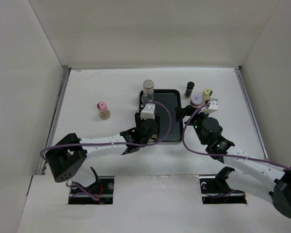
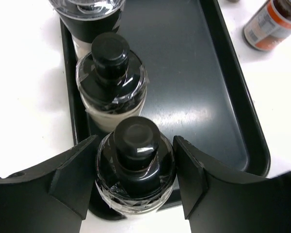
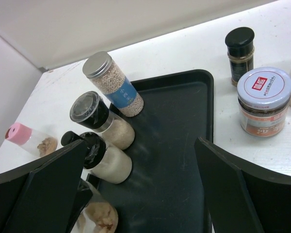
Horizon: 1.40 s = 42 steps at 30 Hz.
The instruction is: Organize the condiment bottles
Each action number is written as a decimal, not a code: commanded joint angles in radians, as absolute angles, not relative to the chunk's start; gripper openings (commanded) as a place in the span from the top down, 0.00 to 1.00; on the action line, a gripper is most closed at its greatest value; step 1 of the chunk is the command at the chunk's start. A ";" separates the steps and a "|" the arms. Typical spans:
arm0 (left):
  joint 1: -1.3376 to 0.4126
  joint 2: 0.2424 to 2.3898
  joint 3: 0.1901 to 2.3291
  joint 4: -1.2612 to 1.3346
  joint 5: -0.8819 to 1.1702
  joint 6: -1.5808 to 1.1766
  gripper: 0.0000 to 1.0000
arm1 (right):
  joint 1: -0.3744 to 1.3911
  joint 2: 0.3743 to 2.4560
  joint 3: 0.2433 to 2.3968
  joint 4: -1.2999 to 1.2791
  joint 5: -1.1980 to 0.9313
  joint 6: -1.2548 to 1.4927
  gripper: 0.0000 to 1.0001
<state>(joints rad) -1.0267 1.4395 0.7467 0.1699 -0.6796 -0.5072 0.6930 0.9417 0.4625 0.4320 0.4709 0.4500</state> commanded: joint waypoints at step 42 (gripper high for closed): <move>-1.070 0.981 0.554 0.198 -1.018 -0.428 0.04 | 0.683 0.911 0.466 0.479 0.476 0.463 0.00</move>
<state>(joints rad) -1.1133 1.1030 0.5507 0.3023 -0.9310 -0.4240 0.6884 0.9283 0.4606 0.4316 0.4713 0.4526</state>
